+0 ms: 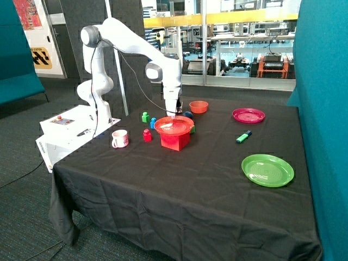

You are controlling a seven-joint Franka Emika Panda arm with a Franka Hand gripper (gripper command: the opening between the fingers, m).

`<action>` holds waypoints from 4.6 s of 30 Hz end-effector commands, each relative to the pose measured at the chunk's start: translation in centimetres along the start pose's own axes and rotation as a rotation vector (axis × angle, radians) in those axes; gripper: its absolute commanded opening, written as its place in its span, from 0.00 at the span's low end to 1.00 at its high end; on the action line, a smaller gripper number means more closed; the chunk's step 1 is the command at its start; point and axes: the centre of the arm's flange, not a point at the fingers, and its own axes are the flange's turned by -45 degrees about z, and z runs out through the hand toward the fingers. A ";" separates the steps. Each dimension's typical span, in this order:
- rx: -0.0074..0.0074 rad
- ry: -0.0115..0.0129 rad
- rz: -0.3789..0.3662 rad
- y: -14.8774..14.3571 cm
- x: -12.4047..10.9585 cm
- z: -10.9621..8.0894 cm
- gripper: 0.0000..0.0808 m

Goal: Put the ball in the red pot

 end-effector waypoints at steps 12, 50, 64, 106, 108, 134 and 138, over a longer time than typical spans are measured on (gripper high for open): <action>-0.0007 0.0037 -0.004 0.2 -0.3 0.5 0.00; -0.0007 0.0037 -0.025 0.0 0.4 -2.3 0.00; -0.0008 0.0037 -0.040 -0.4 0.9 -5.4 0.00; -0.0002 0.0038 0.271 2.0 5.6 -12.6 0.00; -0.0002 0.0038 0.271 2.0 5.6 -12.6 0.00; -0.0006 0.0037 0.028 6.6 4.8 -7.5 0.00; -0.0006 0.0037 0.034 7.2 4.3 -6.9 0.00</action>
